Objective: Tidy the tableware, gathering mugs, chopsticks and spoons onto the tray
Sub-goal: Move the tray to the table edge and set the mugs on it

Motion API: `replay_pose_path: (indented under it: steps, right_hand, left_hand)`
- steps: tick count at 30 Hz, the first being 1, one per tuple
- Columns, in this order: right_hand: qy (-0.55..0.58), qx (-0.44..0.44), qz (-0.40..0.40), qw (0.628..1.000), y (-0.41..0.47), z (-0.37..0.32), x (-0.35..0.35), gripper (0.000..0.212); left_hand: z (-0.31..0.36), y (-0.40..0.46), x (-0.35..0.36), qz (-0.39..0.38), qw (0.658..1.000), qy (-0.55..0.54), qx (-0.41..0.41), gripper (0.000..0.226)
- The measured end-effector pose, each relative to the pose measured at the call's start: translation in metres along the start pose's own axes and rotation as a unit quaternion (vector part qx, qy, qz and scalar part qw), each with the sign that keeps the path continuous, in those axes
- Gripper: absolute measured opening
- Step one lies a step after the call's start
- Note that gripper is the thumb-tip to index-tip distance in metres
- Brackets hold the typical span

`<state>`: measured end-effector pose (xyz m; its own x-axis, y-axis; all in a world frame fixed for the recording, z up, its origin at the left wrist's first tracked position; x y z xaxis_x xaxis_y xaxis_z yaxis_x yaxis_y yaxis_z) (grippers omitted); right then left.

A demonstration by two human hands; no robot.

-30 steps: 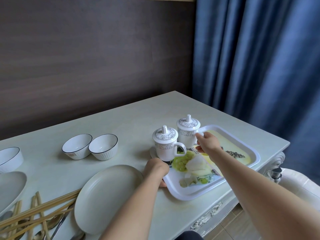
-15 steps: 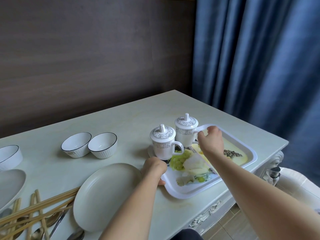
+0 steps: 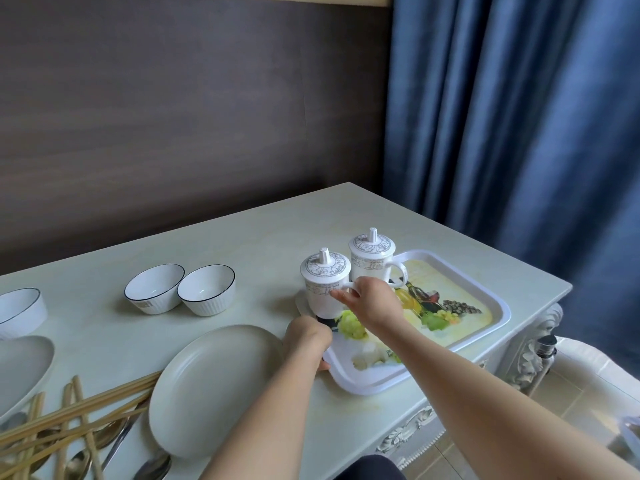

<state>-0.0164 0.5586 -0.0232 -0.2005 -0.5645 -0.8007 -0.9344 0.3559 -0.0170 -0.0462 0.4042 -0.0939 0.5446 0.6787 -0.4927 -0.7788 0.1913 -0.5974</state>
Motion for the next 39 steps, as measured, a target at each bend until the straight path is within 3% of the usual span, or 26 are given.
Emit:
replay_pose_path:
  steps: [15,19,24,29,32,35,39]
  right_hand:
    - [0.051,0.036,0.016,0.998,0.005,0.006,0.001,0.052]
    - [0.062,0.046,0.016,0.997,-0.006,0.005,-0.001,0.040]
    - [0.025,0.064,0.050,0.996,-0.025,-0.006,-0.013,0.047]
    - [-0.002,0.098,0.083,0.992,-0.058,-0.032,-0.025,0.037]
    - [0.002,0.088,0.053,0.995,-0.077,-0.058,-0.015,0.028]
    - [0.018,0.079,-0.025,0.996,-0.102,-0.086,0.016,0.011]
    - [0.174,0.154,-0.130,0.964,-0.137,-0.092,0.084,0.018]
  left_hand:
    - [-0.003,-0.011,-0.001,-0.021,0.999,-0.039,-0.016,0.023]
    - [0.005,-0.032,-0.019,0.014,1.000,0.000,0.022,0.026]
    - [0.009,-0.057,-0.044,0.052,0.994,0.045,0.083,0.025]
    - [-0.013,-0.094,-0.085,0.102,0.985,0.107,0.091,0.028]
    - [-0.039,-0.117,-0.112,0.122,0.982,0.113,0.089,0.026]
    - [-0.076,-0.136,-0.137,0.146,0.980,0.104,0.080,0.027]
    - [-0.132,-0.153,-0.162,0.162,0.981,0.087,0.060,0.029]
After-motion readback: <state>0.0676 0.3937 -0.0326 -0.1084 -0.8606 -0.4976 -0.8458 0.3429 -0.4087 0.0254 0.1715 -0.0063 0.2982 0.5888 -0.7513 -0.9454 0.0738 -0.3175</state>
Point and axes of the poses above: each hand's wrist, its own y-axis towards the middle knuckle, its own x-axis out of the palm, z = x × y, the point moved 9 cm from there along y, towards the middle knuckle, and after that the axes turned 11 degrees about -z, right-handed, at the moved point
